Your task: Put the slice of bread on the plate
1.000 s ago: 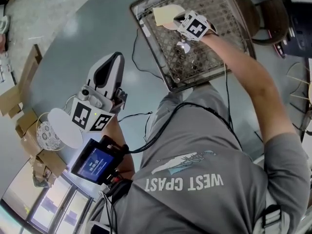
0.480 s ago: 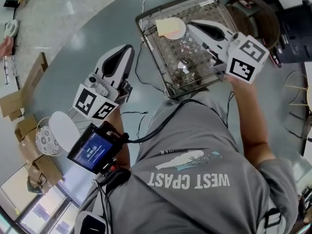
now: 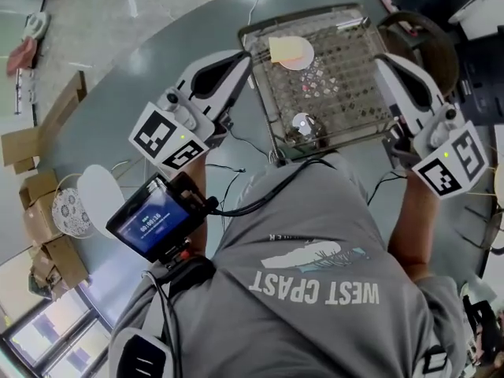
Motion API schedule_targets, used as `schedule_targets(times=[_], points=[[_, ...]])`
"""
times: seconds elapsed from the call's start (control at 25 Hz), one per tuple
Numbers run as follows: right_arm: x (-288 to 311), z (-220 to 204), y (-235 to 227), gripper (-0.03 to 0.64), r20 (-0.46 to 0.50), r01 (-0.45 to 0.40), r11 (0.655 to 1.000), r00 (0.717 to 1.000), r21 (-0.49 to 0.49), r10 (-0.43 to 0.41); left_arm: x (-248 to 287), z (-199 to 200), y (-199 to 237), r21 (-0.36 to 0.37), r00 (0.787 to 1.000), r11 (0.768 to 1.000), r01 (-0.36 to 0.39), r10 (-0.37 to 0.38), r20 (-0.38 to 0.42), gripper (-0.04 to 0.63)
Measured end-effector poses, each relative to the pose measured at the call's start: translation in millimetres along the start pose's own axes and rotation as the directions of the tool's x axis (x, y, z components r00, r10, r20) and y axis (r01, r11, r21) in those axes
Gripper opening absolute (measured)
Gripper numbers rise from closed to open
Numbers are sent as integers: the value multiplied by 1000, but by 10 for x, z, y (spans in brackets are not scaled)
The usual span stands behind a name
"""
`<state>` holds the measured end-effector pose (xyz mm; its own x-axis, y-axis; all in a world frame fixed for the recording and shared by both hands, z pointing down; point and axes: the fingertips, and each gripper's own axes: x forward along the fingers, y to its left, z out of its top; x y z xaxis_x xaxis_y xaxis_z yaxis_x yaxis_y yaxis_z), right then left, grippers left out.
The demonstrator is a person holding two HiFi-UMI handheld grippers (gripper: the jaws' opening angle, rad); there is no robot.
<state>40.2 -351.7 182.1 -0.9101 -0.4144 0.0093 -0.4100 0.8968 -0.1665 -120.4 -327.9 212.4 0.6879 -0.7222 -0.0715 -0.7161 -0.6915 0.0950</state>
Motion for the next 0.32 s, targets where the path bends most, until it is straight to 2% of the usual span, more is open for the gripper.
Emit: schedule_targets(times=[0.32], points=[[-126, -120, 37, 5, -12, 27, 1000, 1000, -2, -27, -96, -7, -67, 16, 1000, 1000, -8, 8, 17, 6]])
